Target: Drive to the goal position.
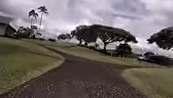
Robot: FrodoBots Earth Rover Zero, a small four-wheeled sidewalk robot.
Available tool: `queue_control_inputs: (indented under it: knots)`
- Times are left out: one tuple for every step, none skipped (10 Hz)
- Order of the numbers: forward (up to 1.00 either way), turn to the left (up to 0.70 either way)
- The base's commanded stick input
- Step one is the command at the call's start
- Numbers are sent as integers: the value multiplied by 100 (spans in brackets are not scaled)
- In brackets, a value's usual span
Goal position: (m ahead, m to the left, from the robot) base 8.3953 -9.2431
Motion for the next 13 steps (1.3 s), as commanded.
queue_control_inputs:
  knots:
    - [91, 0]
    - [85, 0]
    - [85, 0]
    - [85, 0]
    - [85, 0]
    - [85, 0]
    - [85, 0]
    - [85, 0]
    - [85, 0]
    - [85, 0]
    - [85, 0]
    - [85, 0]
    - [85, 0]
